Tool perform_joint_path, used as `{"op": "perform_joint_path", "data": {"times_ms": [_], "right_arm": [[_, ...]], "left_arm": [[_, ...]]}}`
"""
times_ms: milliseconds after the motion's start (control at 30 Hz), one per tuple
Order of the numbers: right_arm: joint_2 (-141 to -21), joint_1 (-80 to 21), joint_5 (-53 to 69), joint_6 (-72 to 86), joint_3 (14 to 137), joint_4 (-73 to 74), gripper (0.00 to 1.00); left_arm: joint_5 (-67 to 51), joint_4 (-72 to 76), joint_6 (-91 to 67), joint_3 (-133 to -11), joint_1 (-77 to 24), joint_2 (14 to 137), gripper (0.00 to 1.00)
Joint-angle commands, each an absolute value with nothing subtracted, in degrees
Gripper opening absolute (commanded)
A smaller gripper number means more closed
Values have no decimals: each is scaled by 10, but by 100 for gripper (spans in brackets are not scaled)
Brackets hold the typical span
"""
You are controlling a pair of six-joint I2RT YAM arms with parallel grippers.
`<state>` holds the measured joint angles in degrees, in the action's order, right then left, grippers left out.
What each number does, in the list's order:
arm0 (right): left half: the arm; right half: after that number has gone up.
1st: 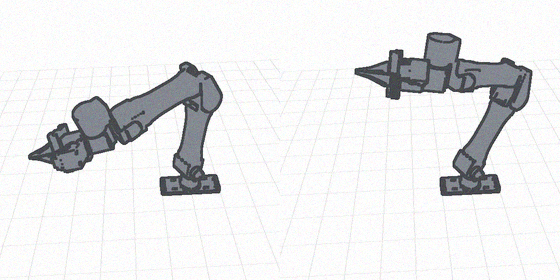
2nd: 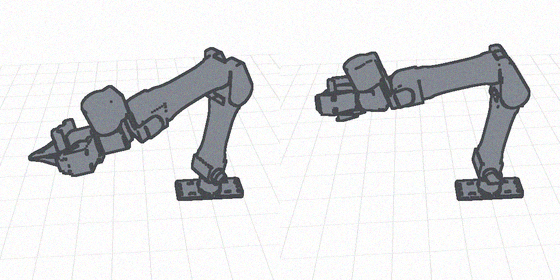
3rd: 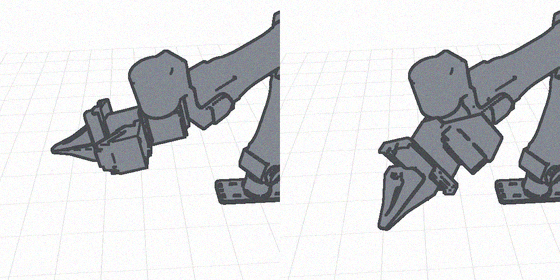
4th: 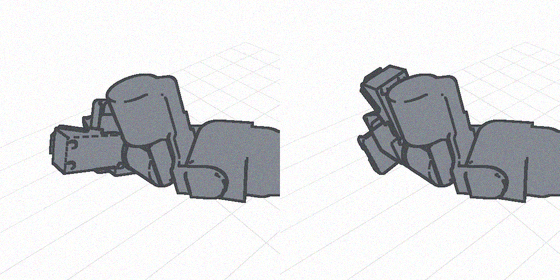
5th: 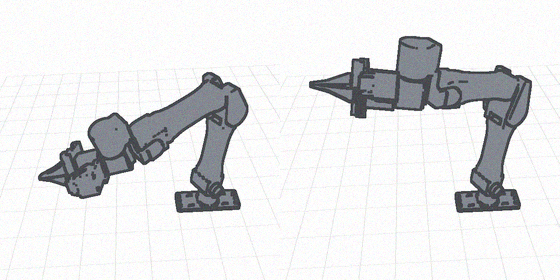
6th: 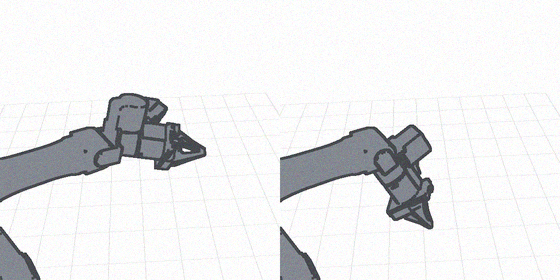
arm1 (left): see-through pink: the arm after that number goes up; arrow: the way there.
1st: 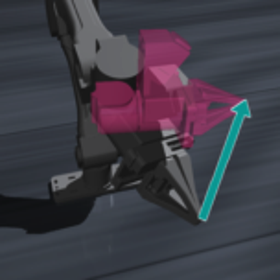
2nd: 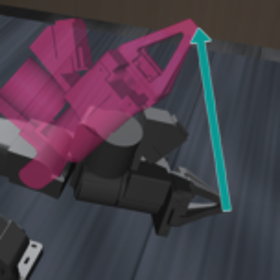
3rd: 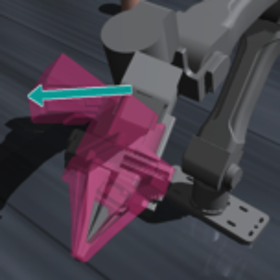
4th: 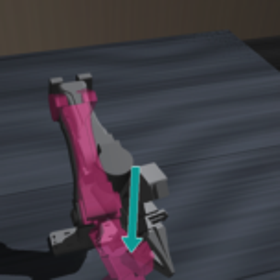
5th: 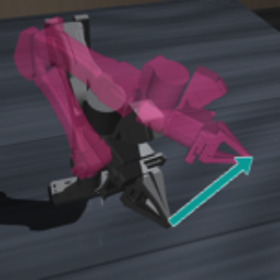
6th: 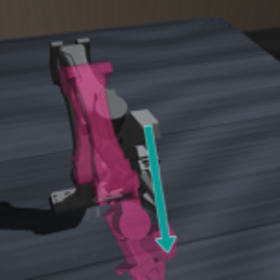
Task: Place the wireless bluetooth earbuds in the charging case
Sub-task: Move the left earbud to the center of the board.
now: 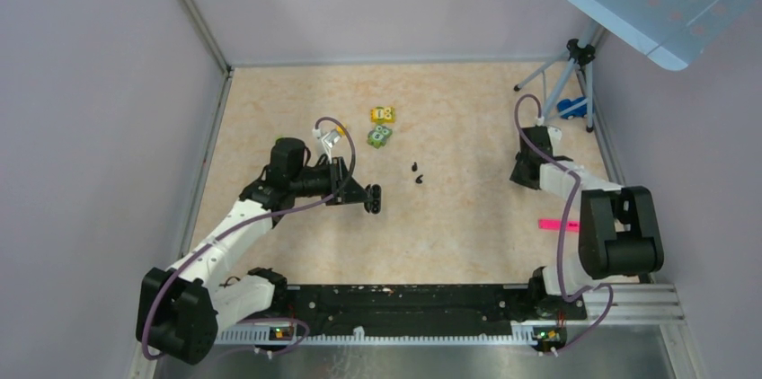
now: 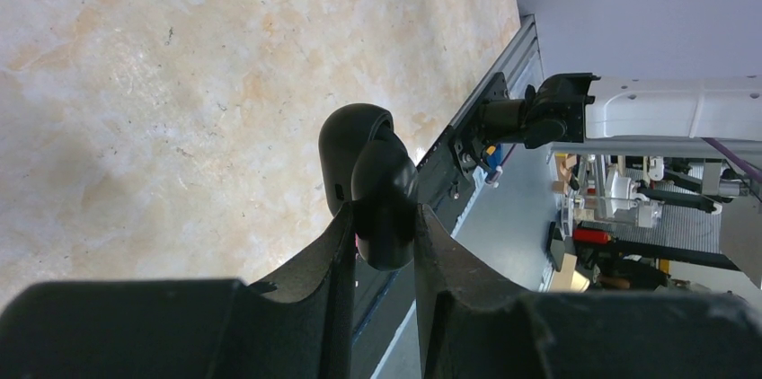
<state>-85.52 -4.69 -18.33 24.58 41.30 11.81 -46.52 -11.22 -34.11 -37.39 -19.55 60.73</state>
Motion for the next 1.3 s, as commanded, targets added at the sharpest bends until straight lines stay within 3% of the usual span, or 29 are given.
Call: {"op": "perform_joint_path", "data": {"times_ms": [0, 333, 533, 633, 900, 1067, 1267], "right_arm": [[-797, -45, -130, 235, 411, 146, 25], [-641, -115, -44, 273, 375, 216, 25], [-621, -261, -109, 337, 374, 253, 26], [-631, -287, -121, 355, 373, 250, 26], [-637, -242, -245, 301, 392, 283, 29], [-659, -147, -206, 264, 402, 277, 28], [-728, -132, -212, 253, 423, 254, 28]], "left_arm": [[-476, -98, -338, -385, -195, 593, 0], [-472, -94, -333, -389, -196, 607, 0], [-468, -94, -332, -394, -196, 611, 0], [-466, -96, -330, -393, -196, 611, 0], [-462, -111, -325, -392, -195, 599, 0], [-463, -110, -330, -390, -196, 595, 0], [-467, -109, -330, -389, -196, 593, 0]]}}
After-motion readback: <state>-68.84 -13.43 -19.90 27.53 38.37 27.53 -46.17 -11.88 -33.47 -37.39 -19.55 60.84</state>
